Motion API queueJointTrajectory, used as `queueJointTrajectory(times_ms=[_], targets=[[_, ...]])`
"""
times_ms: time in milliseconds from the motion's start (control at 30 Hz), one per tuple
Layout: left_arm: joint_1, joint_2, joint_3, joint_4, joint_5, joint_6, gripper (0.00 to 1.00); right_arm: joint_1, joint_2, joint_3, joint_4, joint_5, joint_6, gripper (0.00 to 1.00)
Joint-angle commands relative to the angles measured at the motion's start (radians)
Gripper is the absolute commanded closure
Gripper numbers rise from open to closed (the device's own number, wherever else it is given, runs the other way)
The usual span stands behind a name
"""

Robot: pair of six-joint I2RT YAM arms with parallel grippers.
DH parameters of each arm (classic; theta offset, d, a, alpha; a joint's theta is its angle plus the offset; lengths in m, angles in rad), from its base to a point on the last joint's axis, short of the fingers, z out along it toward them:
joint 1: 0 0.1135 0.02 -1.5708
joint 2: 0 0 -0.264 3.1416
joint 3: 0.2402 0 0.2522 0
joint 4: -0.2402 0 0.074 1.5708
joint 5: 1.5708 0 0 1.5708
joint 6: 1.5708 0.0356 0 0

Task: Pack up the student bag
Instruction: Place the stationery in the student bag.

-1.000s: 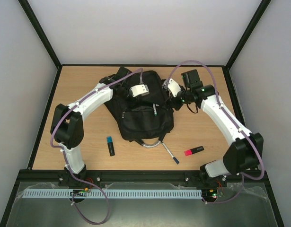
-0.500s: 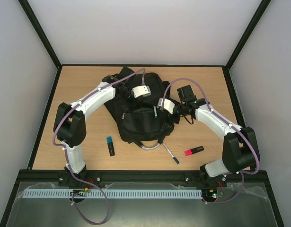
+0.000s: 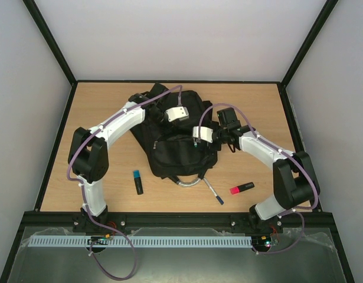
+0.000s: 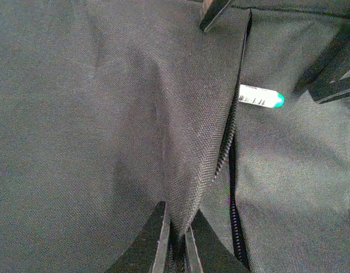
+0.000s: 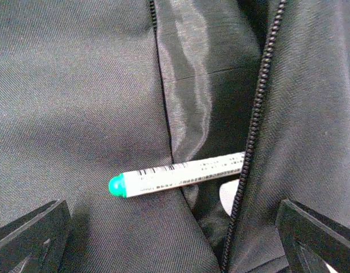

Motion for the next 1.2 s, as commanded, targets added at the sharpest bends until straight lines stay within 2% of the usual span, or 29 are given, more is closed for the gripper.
queueJointTrajectory(times_ms=[0,200,600,900,1000,1167], targets=[[-0.010,-0.003,0.016,-0.011,0.049,-0.002,0.98,0.006,0.051,0.025,0.020,0.006,-0.079,0.01],[-0.011,-0.007,0.011,-0.019,0.039,0.005,0.98,0.006,0.095,0.060,0.069,0.010,-0.026,0.01],[-0.010,-0.020,-0.004,-0.025,0.034,0.018,0.98,0.006,0.178,0.123,0.233,0.141,0.102,0.25],[-0.011,-0.028,-0.013,-0.023,0.029,0.016,0.98,0.009,0.204,0.149,0.309,0.214,0.200,0.37],[-0.010,-0.026,-0.014,-0.021,0.024,0.016,0.98,0.009,0.218,0.169,0.293,0.255,0.218,0.37],[-0.011,-0.020,-0.012,-0.017,0.027,0.013,0.98,0.009,0.210,0.178,0.181,0.172,0.186,0.23]])
